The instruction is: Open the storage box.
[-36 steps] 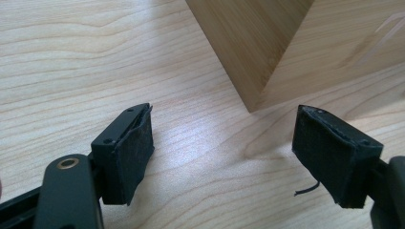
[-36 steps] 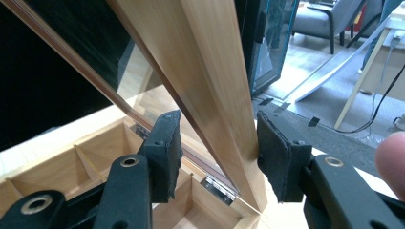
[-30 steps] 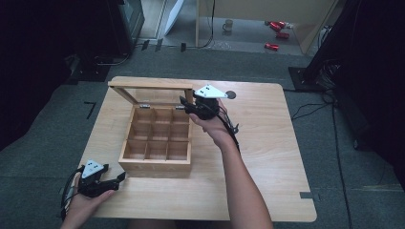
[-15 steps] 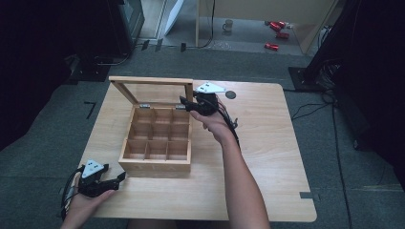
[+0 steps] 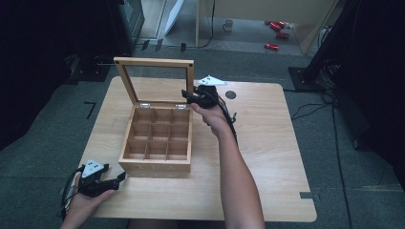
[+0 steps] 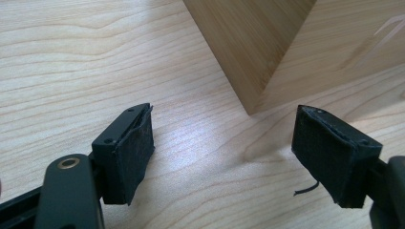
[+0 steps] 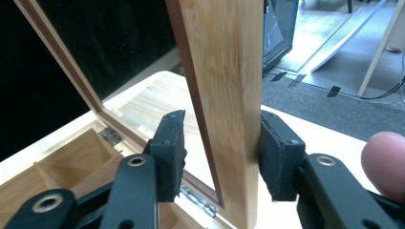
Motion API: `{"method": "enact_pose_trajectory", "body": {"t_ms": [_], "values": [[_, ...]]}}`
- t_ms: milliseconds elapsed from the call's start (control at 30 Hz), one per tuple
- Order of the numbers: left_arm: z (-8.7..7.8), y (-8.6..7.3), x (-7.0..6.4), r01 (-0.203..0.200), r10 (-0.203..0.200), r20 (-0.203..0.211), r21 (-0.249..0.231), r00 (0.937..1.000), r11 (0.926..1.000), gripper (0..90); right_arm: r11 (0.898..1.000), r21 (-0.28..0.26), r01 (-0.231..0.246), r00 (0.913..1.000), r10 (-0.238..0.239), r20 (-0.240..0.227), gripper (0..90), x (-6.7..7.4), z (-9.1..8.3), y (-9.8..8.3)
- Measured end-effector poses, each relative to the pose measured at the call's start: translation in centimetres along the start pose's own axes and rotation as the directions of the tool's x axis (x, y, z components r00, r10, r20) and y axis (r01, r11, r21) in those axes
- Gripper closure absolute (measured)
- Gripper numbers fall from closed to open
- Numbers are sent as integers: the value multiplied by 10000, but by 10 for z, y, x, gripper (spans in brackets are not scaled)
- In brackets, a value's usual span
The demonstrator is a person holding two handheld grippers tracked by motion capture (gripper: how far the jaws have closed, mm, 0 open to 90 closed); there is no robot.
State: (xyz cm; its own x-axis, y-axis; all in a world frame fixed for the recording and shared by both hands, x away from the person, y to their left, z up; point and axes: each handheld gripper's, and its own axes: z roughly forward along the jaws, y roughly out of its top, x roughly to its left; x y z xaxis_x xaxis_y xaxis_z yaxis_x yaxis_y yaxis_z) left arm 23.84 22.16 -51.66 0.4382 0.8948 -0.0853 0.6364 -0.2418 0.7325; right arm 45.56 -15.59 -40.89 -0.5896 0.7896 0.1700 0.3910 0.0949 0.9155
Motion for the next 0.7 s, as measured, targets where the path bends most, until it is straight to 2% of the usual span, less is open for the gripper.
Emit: {"method": "enact_pose_trajectory", "body": {"t_ms": [100,167,233,267,333,433,700], "values": [[0,0,0,6,-6,10,0,10000,10000,226,9999,-5,-168,9998,168,86,600,-4,3,1],[0,0,0,-8,8,13,9,10000,10000,227,9994,-10,-336,9990,336,309,636,-6,5,1],[0,0,0,-11,11,14,7,10000,10000,227,9974,7,-727,9959,726,544,678,-8,7,1],[0,0,0,-14,14,12,6,10000,10000,227,9941,109,-1076,9915,1065,746,679,-10,9,0],[0,0,0,-28,28,-1,13,10000,10000,230,9859,-33,-1674,9847,1674,494,685,-14,10,-2],[0,0,0,-28,28,-9,12,10000,10000,231,9912,-100,-1320,9892,1323,628,683,-9,13,0],[0,0,0,-14,14,12,-13,10000,10000,231,9912,7,-1327,9891,1324,649,683,-11,17,2]]}}
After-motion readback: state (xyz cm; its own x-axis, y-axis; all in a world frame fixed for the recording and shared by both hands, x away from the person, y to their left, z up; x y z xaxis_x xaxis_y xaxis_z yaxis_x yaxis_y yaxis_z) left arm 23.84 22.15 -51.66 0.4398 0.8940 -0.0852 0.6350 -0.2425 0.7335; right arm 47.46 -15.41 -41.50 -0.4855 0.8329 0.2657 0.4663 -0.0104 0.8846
